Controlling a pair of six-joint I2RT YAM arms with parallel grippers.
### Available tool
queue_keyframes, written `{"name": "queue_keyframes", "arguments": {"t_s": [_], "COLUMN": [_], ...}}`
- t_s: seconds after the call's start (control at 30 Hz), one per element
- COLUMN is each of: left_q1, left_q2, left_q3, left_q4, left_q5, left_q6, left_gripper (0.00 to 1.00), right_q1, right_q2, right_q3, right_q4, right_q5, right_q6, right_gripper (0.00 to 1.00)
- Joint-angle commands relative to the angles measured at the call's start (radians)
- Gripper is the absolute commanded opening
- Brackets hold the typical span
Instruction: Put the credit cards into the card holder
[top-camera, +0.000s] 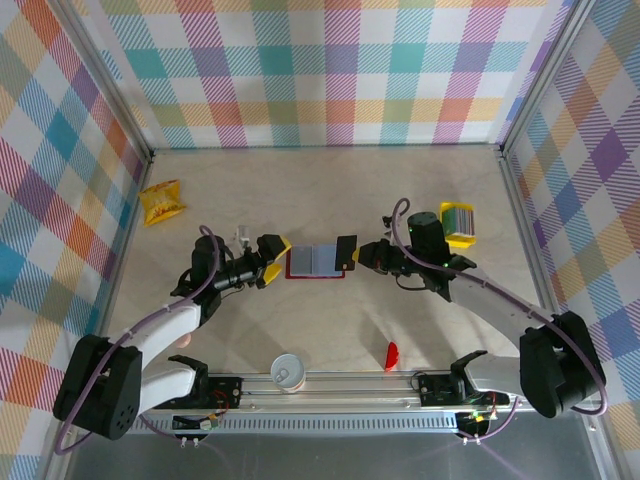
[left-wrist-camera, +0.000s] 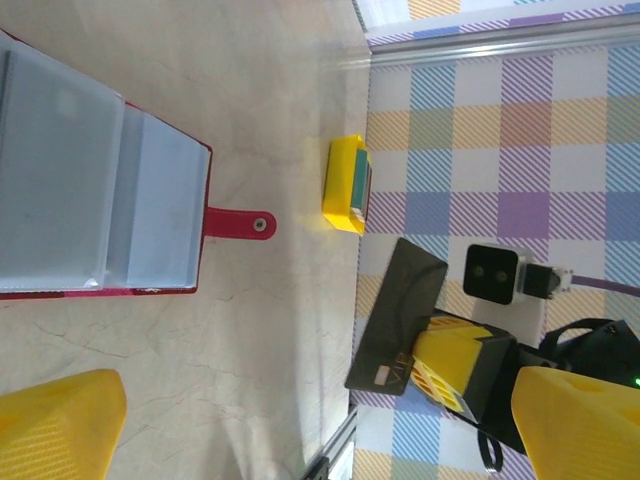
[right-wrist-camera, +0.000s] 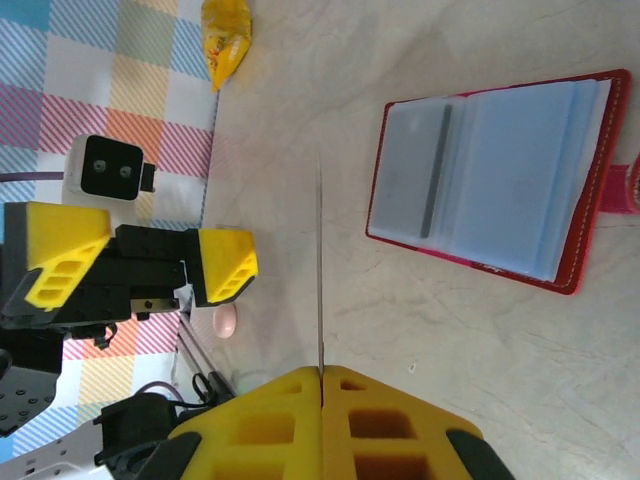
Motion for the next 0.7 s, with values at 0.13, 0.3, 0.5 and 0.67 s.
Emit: {"name": "queue_keyframes", "arguments": {"t_s": [0.13, 0.3, 0.5, 0.67], "left_q1": [0.011, 0.011, 0.011, 0.011], "left_q2": [0.04, 0.038, 0.043, 0.095], "left_q3": [0.007, 0.038, 0.122, 0.173], "left_q4": [0.111, 0.004, -0.241, -0.322], "left_q5": [0.041, 0.039, 0.026, 0.044], "left_q6": [-0.009, 0.062, 0.236, 0.318], "left_gripper": [0.96, 0.95, 0.92, 0.89], "right_q1": [0.022, 0.037, 0.07, 0.085], "right_q2": [0.021, 0.038, 0.095, 0.174], "right_q3": [-0.021, -0.012, 0.031, 0.063], "right_q4": [0.147, 0.162, 0.132, 0.147], "right_q5": [-0.019, -0.005, 0.02, 0.019], "right_q6": [-0.002, -0.019, -0.058, -0.042], "right_gripper": [0.0, 0.0, 0.0, 0.0]}}
